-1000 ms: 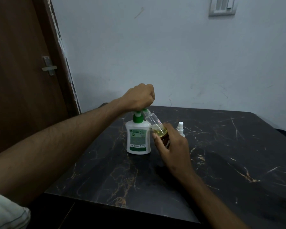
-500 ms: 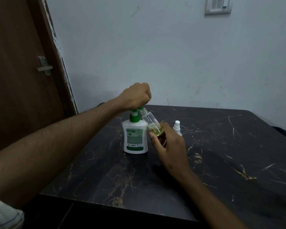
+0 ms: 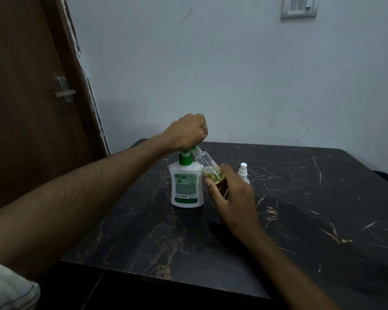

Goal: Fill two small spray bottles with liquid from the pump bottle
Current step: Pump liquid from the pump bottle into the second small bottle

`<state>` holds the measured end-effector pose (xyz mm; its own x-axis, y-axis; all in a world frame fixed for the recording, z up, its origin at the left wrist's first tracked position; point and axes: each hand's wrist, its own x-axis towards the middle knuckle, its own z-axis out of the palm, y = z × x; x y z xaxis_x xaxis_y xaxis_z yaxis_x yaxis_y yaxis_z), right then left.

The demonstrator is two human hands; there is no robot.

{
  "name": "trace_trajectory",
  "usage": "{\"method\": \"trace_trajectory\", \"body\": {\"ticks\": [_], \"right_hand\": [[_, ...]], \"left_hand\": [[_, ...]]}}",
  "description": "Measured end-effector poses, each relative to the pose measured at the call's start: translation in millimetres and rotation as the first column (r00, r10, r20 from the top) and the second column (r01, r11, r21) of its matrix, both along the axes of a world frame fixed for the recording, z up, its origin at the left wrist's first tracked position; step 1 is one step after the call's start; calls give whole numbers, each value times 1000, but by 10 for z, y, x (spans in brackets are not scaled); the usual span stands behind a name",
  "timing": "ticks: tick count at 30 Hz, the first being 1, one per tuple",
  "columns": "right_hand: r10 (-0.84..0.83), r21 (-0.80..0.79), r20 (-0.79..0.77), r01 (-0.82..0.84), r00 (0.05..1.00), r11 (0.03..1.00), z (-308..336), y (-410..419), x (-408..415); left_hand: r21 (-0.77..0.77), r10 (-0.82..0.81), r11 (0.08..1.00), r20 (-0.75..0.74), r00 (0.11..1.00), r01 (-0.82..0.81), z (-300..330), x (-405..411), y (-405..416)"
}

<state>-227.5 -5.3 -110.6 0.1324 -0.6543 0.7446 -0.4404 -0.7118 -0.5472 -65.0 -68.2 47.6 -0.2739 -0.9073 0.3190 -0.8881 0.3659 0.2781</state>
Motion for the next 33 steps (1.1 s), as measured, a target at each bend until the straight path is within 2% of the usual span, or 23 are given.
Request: {"method": "trace_trajectory", "body": {"ticks": [33], "right_hand": [[-11, -12, -22, 11, 1000, 1000, -7, -5, -5]], "left_hand": [[-34, 16, 999, 10, 1000, -16, -32, 4, -29]]}}
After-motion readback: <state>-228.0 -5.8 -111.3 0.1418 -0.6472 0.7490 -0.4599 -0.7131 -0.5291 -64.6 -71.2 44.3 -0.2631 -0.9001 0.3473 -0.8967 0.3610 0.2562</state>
